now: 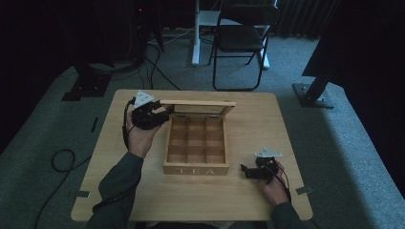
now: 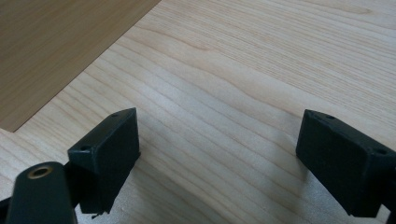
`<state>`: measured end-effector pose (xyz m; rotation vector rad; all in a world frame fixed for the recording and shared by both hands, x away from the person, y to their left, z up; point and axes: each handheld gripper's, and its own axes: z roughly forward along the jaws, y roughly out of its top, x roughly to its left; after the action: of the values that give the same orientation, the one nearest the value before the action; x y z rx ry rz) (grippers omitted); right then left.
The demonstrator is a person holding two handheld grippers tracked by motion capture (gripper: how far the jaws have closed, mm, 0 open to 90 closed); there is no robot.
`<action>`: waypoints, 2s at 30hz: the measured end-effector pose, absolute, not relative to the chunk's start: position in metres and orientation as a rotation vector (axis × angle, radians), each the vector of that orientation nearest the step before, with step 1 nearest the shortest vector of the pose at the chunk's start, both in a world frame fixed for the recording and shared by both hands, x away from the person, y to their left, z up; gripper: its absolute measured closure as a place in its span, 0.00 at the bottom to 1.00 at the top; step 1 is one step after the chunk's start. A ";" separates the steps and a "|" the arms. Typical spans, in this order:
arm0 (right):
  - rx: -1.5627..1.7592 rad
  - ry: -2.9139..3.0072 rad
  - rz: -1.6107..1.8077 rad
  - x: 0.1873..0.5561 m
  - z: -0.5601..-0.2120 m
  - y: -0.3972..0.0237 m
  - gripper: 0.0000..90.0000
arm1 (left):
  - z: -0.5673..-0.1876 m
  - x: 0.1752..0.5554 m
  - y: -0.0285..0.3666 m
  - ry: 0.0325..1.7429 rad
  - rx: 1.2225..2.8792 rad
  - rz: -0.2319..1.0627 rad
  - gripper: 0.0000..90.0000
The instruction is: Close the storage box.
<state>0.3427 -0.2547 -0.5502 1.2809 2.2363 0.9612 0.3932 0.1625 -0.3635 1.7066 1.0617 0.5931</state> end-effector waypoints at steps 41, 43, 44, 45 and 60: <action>1.283 2.235 0.961 0.343 -0.550 -0.255 0.14 | -0.382 0.366 0.159 1.073 1.745 0.578 0.43; 1.286 2.233 0.960 0.342 -0.550 -0.254 0.14 | -0.383 0.365 0.159 1.071 1.743 0.578 0.42; 1.288 2.231 0.960 0.342 -0.550 -0.254 0.14 | -0.383 0.365 0.159 1.072 1.744 0.578 0.42; 1.290 2.229 0.960 0.342 -0.550 -0.254 0.14 | -0.383 0.365 0.158 1.072 1.743 0.577 0.41; 1.285 2.233 0.962 0.341 -0.550 -0.253 0.14 | -0.390 0.357 0.159 1.086 1.754 0.557 0.40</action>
<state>0.3407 -0.2531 -0.5503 1.2847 2.2334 0.9624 0.3571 0.1586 -0.3904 1.7544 1.0855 0.5573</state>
